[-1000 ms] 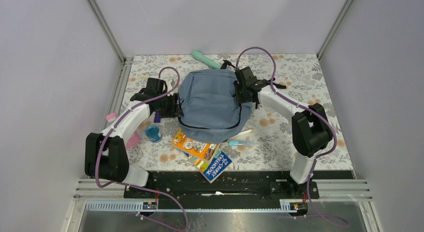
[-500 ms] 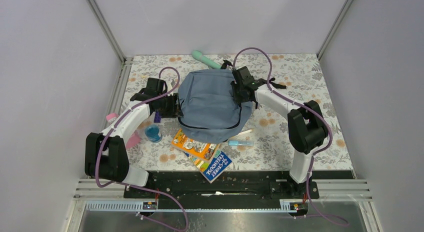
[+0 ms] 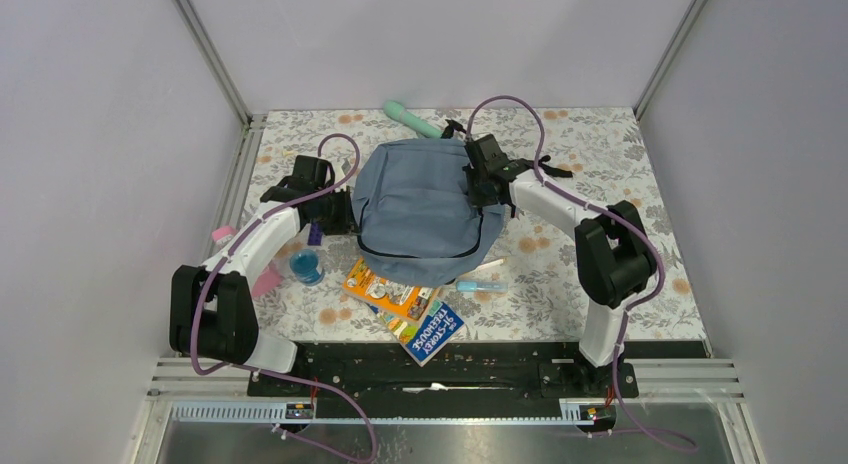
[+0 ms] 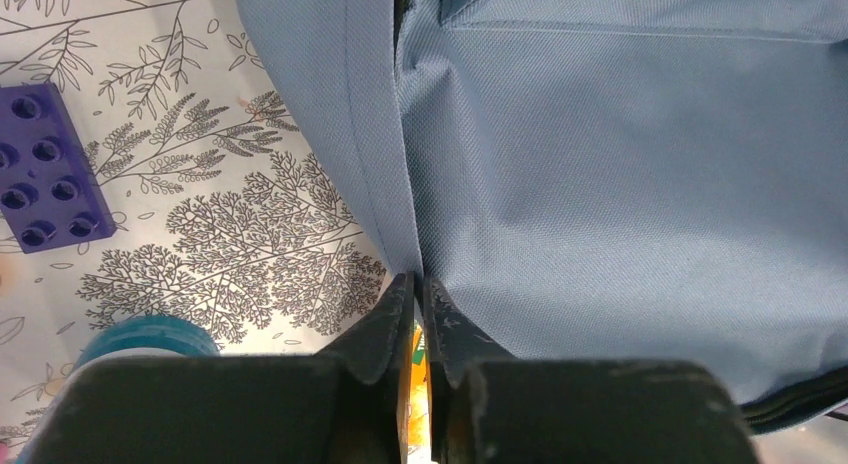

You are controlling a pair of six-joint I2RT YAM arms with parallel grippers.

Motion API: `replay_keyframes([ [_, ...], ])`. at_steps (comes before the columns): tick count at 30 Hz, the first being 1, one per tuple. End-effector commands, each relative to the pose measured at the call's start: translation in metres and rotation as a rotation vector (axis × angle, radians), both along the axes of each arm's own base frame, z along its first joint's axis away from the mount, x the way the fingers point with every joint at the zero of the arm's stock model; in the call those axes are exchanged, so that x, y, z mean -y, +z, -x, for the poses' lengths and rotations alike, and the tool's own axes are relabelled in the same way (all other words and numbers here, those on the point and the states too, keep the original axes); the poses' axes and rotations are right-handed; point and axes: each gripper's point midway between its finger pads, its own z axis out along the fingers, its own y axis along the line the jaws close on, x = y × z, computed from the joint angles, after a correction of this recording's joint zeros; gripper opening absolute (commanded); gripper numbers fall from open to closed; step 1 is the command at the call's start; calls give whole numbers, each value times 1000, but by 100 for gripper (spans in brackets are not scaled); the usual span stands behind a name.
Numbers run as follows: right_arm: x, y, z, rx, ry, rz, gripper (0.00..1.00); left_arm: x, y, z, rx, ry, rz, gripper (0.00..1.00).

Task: Pack the student bag
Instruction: Unzip the student bag at the center of the board.

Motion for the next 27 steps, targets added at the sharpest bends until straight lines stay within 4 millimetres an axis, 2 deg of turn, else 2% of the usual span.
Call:
replay_keyframes([
  [1,-5,41,3,115,46,-55,0,3,17,-14,61,-8,14,0],
  [5,-19,61,23,190,132,-189,0,-4,21,-17,90,24,-14,0],
  [6,-23,74,28,226,153,-234,0,-6,22,-18,101,33,-21,0],
  [9,-25,81,40,257,185,-287,0,-11,26,-20,128,58,-42,0],
  [12,-20,79,45,263,173,-288,0,-12,34,-23,163,60,-45,0],
  [13,-19,78,46,260,168,-286,0,-13,38,-24,186,62,-50,13],
  [15,-20,77,47,254,164,-297,0,-14,51,-27,245,53,-60,47],
  [17,-22,78,49,252,156,-324,0,-11,67,-26,327,26,-73,71],
  [20,-23,84,49,257,139,-350,0,5,90,-19,456,-67,-114,84],
  [22,-22,86,49,252,122,-351,0,26,100,-6,533,-178,-119,87],
  [24,-22,90,48,248,107,-354,0,57,111,16,600,-332,-74,89],
  [27,-22,94,48,246,94,-365,0,95,114,54,669,-590,9,89],
])
